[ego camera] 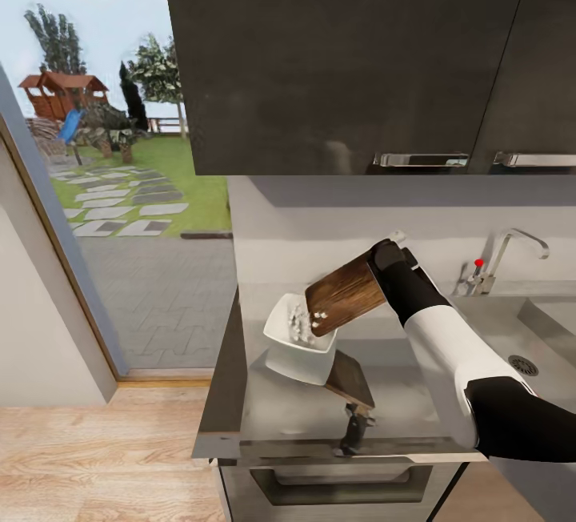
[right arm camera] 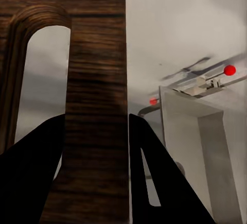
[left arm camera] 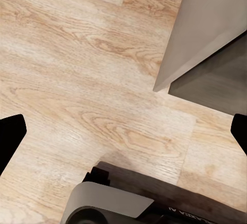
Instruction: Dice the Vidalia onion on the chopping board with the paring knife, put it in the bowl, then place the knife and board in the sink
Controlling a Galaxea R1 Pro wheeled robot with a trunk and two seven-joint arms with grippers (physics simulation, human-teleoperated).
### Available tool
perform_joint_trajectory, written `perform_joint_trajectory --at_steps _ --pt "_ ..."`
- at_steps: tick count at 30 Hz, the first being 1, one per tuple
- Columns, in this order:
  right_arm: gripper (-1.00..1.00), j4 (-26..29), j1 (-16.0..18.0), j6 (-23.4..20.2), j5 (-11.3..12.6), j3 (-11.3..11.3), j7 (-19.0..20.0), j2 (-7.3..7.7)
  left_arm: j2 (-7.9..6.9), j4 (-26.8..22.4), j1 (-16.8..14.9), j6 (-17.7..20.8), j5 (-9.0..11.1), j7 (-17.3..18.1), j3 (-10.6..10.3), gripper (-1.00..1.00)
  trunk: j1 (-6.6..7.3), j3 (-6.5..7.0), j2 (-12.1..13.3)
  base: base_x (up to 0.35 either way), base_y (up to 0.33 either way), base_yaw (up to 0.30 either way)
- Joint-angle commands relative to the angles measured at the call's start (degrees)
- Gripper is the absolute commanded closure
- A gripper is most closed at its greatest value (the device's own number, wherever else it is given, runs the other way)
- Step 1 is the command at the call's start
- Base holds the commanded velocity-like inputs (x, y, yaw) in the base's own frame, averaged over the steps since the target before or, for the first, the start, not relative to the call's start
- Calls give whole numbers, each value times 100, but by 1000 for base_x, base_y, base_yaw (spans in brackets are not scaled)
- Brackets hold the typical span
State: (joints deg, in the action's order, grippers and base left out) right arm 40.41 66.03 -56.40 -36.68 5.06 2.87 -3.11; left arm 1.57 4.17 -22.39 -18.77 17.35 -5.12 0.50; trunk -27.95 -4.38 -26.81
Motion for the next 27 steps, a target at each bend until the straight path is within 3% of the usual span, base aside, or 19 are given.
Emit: perform_joint_trajectory --at_steps 1,5,12,22,25,27 --pt "100 5 6 -27 -39 12 30 1 2 23 -11 -39 9 -6 3 -100 -3 -12 -12 0 0 0" --pt "100 27 6 -29 -60 12 30 -4 2 23 -11 -39 11 -6 3 -100 -3 -12 -12 0 0 0" --pt "100 60 14 -29 -367 11 30 -113 -8 23 -11 -39 11 -6 3 -100 -3 -12 -12 0 0 0" --pt "100 107 13 -22 -408 6 35 -111 -7 23 -11 -39 13 -6 3 -100 -3 -12 -12 0 0 0" --pt "100 458 7 -1 -354 -79 128 -56 -7 23 -11 -39 10 -6 3 -100 -3 -12 -12 0 0 0" --pt "100 760 6 -3 -252 -327 378 -35 -7 23 -11 -39 12 -6 3 -100 -3 -12 -12 0 0 0"
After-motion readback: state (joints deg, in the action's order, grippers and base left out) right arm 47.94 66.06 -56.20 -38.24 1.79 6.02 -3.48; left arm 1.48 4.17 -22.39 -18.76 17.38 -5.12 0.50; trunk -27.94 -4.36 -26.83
